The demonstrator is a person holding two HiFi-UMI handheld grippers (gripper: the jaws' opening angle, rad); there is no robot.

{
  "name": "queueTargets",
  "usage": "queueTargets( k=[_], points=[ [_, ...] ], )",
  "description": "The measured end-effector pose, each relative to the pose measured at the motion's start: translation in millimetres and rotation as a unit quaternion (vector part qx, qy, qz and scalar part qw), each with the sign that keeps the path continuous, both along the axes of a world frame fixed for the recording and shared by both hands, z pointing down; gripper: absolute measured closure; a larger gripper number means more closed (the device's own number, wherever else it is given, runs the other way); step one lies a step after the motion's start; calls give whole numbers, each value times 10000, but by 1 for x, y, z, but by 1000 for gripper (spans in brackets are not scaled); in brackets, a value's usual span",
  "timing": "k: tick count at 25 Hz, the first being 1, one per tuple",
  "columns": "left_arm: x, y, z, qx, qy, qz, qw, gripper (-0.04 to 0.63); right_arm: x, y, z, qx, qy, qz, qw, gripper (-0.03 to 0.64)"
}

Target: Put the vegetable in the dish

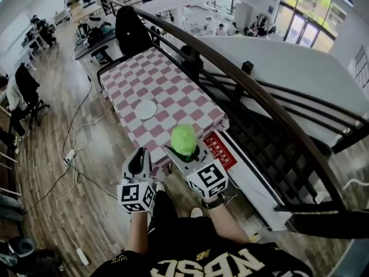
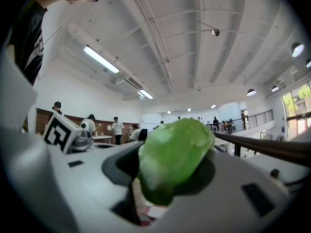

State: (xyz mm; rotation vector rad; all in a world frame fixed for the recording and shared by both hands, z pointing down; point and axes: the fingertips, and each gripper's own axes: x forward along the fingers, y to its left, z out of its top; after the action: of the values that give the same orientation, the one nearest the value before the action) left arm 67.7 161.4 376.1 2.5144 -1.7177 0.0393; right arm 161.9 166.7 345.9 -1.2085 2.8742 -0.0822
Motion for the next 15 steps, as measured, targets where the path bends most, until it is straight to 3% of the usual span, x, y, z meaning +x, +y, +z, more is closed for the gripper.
queueTargets(
  k=[6, 10, 15],
  points=[
    [-5, -53, 9, 36, 118, 355, 9993, 535, -8, -60, 23, -424, -127, 310, 9985, 431],
    [-49, -110, 5, -12, 416, 245, 9988, 535, -36, -113, 16, -547, -71, 334, 9979, 431],
    [-98, -175, 5, 62, 490, 299, 9983, 535, -94, -175, 18, -601, -22, 155, 9981, 431]
  ],
)
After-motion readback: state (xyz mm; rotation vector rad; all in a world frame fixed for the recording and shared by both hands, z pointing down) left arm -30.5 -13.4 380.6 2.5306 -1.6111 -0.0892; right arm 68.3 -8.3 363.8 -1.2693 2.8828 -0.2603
